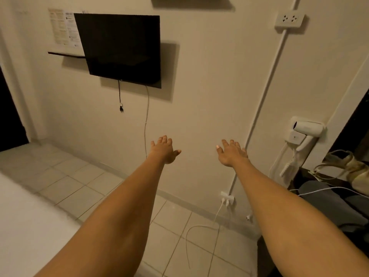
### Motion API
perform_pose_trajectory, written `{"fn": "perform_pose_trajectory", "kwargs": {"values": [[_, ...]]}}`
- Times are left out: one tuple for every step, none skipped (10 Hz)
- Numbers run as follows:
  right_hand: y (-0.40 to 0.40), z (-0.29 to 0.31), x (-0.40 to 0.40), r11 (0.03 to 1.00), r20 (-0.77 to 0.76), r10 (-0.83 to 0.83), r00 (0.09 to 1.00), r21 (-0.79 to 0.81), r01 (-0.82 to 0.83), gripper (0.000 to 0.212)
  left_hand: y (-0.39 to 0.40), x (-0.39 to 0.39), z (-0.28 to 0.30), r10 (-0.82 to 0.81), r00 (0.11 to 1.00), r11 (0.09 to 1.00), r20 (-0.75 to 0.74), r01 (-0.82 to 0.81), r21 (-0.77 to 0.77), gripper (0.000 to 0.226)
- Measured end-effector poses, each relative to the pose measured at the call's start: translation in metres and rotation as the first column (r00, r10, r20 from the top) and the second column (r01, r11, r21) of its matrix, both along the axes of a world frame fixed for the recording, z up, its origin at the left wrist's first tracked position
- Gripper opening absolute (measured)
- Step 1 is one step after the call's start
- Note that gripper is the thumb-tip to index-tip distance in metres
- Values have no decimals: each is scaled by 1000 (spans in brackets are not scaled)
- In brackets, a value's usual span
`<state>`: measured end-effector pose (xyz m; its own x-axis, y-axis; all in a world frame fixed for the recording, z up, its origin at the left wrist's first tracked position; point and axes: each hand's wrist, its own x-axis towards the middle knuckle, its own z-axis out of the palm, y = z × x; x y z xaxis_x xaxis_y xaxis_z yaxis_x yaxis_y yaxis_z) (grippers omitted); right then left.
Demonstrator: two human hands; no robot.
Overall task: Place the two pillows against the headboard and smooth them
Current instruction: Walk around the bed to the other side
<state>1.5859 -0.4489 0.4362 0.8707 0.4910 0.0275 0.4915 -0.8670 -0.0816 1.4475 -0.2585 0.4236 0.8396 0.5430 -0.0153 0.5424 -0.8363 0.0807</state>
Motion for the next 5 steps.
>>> {"fn": "perform_pose_trajectory", "kwargs": {"values": [[21,4,37,998,8,69,998,-4,-69,61,10,26,1,62,998,998,6,-62,-9,75],[44,0,66,990,-9,139,990,0,-139,61,26,45,-1,118,993,993,-20,-119,-11,75],[67,-6,92,984,-29,178,984,-10,-179,61,49,63,-5,168,986,986,-24,-168,-7,75],[98,-8,119,977,-36,214,976,-9,-214,61,76,82,-8,198,980,980,-24,-198,-2,76],[140,-11,147,969,-32,248,968,-2,-249,61,111,103,-14,229,973,973,-23,-229,1,76]]}}
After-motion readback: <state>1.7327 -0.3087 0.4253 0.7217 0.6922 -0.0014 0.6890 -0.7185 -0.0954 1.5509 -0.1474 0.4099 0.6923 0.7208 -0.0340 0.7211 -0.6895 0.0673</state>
